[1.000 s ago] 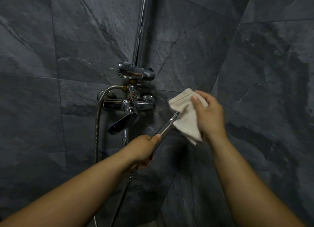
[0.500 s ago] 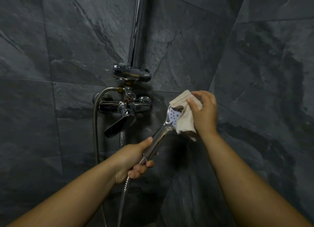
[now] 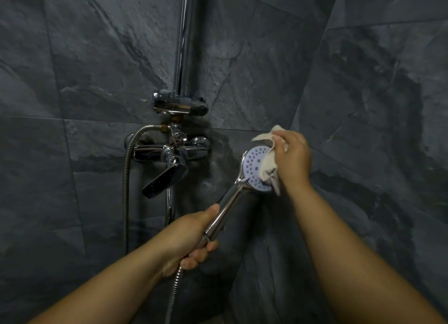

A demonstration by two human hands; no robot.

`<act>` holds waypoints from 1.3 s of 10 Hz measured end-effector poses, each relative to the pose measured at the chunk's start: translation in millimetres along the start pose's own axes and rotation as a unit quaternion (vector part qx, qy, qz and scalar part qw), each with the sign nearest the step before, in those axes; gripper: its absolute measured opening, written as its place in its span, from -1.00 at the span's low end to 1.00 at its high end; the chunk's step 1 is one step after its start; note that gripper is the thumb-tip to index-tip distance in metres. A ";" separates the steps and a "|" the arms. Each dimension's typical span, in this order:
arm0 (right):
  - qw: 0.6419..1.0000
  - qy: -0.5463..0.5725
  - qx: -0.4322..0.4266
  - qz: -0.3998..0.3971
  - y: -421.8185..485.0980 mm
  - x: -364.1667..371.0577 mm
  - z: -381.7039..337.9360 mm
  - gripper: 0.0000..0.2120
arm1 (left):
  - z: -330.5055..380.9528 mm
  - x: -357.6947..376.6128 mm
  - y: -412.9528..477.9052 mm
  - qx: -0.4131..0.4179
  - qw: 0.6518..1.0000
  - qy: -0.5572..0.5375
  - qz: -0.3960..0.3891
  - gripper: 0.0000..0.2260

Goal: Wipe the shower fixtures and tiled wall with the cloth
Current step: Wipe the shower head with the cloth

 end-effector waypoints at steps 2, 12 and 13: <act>0.920 -0.174 -0.335 -0.105 -27.2 5.2 -18.7 -0.57 | 2.5 -5.2 6.0 0.074 0.994 0.065 0.038 -0.59; 0.818 0.296 0.459 -0.182 -88.8 -11.3 -38.8 -0.72 | 0.1 18.6 12.7 0.084 0.996 -0.023 -0.009 -0.56; 0.801 0.330 0.452 -0.212 -93.0 -4.2 -42.9 -0.80 | 2.5 21.7 12.5 0.081 0.996 -0.041 -0.014 -0.50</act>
Point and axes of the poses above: each hand's wrist, its own y-axis towards the middle knuckle, its own x-axis out of the palm, z = x × y, the point moved 1 cm from there along y, towards the middle knuckle, and after that the axes turned 11 degrees about z, right-handed, at the moved point
